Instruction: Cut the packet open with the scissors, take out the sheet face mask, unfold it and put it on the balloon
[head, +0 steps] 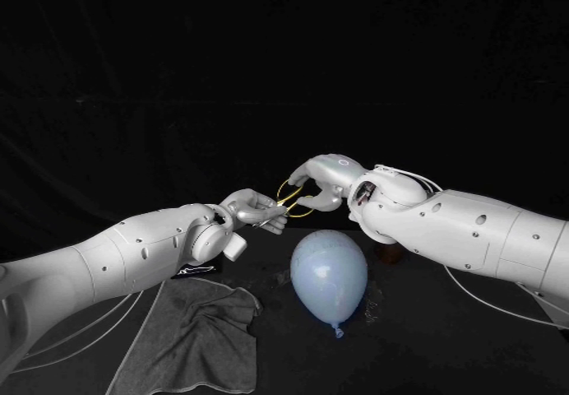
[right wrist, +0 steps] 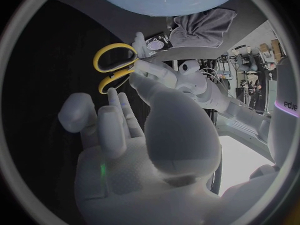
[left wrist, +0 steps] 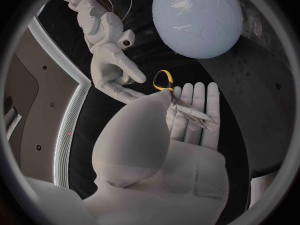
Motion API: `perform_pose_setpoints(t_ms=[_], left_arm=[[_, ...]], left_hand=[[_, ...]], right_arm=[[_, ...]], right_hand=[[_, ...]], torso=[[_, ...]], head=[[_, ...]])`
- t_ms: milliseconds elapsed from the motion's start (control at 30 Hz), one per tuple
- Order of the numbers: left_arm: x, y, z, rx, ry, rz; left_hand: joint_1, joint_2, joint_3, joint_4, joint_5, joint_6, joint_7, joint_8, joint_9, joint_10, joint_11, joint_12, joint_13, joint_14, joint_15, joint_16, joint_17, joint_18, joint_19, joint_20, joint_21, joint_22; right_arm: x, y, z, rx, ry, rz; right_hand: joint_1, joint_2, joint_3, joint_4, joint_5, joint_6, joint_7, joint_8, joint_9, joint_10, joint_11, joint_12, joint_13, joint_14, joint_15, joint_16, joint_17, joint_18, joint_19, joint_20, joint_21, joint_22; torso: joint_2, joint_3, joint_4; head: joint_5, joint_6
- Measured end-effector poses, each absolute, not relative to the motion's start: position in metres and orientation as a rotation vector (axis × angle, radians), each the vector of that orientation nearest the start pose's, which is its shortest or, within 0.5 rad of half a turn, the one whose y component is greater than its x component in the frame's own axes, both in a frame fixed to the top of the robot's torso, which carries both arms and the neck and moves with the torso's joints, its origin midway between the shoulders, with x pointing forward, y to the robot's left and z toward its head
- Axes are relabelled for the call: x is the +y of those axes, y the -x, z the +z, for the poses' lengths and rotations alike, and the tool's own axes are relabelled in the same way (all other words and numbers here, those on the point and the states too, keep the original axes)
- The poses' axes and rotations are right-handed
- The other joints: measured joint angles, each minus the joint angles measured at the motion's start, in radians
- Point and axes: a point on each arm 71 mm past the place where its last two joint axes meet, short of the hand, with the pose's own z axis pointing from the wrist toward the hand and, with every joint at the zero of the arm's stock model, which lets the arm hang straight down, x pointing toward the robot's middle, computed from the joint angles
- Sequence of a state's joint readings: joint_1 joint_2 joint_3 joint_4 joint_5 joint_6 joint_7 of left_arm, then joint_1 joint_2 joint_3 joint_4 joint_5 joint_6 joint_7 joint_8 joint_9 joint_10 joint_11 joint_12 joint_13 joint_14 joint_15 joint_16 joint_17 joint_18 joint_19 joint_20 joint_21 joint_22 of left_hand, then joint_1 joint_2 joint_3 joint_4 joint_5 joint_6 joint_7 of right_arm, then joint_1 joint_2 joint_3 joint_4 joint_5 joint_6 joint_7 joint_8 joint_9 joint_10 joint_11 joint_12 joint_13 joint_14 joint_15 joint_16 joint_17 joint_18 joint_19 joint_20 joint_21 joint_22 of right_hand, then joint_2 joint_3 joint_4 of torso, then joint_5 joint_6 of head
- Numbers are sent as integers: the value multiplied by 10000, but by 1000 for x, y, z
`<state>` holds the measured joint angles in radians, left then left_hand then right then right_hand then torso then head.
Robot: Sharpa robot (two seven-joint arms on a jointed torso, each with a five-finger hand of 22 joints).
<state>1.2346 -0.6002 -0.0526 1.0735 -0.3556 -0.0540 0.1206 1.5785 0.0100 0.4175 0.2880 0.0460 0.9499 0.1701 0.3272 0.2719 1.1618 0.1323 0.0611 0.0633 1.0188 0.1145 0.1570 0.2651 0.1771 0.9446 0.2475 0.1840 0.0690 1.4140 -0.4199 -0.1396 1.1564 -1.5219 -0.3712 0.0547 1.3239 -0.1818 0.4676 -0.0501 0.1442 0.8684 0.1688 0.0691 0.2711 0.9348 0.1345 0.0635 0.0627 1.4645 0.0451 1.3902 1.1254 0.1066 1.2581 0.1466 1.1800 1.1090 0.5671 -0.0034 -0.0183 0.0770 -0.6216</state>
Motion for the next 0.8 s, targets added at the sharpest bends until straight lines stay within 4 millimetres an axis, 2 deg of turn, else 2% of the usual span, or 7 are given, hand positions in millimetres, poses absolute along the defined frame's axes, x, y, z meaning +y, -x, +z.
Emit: perform_pose_setpoints(t_ms=[100, 167, 367, 467, 600, 667, 800], left_arm=[[204, -561, -205, 18017, 8283, -12623], [204, -560, -205, 18018, 8281, -12636], [203, -559, -204, 18049, 8253, -12699], [201, -557, -204, 18072, 8229, -12746], [200, -556, -203, 18094, 8198, -12830], [199, -554, -202, 18118, 8173, -12892], [197, -551, -201, 18171, 8133, -12989]], left_hand=[[-13, -12, 12, 12, 0, -1, 0, 2, 0, 0, 1, 0, 0, 0, 0, 0, 0, 0, 28, 28, 0, 0], [-13, -12, 13, 13, 0, -1, 0, 2, 0, 24, 22, 0, 0, 6, -5, 0, 10, -1, 49, 6, 0, 0], [-40, -40, 57, 51, -3, -2, 0, 3, 17, 71, 1, 0, 0, 55, -20, 0, 21, -4, 63, -8, 0, 0], [-97, -98, 152, -40, -4, -2, 0, 3, 20, 71, 1, -1, 1, 55, -19, 0, 20, -5, 63, -8, 0, 0], [-105, -105, 152, -40, -5, -2, -1, 2, 22, 71, 1, -1, 1, 55, -19, 0, 24, -6, 63, -8, 0, 1], [-106, -106, 152, -40, -5, -3, -1, 2, 24, 70, 1, 0, 1, 56, -18, 0, 35, -7, 63, -8, 0, 1], [-119, -120, 152, -41, -5, -35, 2, 3, 60, 70, 1, 0, 1, 56, -17, 0, 35, -11, 63, -8, 0, 1]], right_arm=[[-68, -552, -115, 13984, 5230, 6702], [-67, -552, -117, 14047, 5385, 6512], [-64, -555, -125, 14292, 5749, 6008], [-63, -556, -126, 14343, 5857, 5859], [-62, -558, -128, 14406, 5975, 5670], [-61, -559, -129, 14451, 6024, 5569], [-60, -561, -131, 14519, 6109, 5416]], right_hand=[[39, -39, -471, -16, -288, -574, -201, -22, -104, -671, -39, 0, 10, 2, 36, 1, -166, 7, -369, -53, -516, -476], [68, -11, -634, -42, -305, -668, -241, -22, -110, -792, -92, 0, 11, 2, 36, 1, -179, 101, -371, -51, -561, -520], [163, 85, -739, -72, -305, -667, -240, -21, -109, -812, -112, -2, 29, 6, 31, 0, -215, 104, -389, -69, -609, -550], [211, 134, -787, -63, -305, -627, -200, 40, -93, -812, -112, -2, 38, 36, -47, 0, -215, 104, -402, -92, -652, -564], [303, 227, -828, -104, -305, -575, -149, 79, -69, -751, -237, 40, 64, 18, -65, -1, -217, 104, -367, -126, -652, -570], [342, 267, -828, -104, -305, -449, -93, 156, -37, -529, -270, 130, 103, 21, -135, -3, -211, 102, -278, -215, -668, -506], [423, 347, -823, -109, -310, -246, -115, 242, 4, -101, -312, 232, 141, 3, -159, -16, -174, 101, -202, -290, -621, -352]], torso=[[3, 0, 1], [4, 0, 0], [2, 6, -6], [-3, 15, -6], [-6, 19, -6], [-7, 20, -7], [-12, 20, -12]], head=[[0, -12], [0, -29], [19, -63], [26, -79], [27, -81], [23, -80], [12, -79]])
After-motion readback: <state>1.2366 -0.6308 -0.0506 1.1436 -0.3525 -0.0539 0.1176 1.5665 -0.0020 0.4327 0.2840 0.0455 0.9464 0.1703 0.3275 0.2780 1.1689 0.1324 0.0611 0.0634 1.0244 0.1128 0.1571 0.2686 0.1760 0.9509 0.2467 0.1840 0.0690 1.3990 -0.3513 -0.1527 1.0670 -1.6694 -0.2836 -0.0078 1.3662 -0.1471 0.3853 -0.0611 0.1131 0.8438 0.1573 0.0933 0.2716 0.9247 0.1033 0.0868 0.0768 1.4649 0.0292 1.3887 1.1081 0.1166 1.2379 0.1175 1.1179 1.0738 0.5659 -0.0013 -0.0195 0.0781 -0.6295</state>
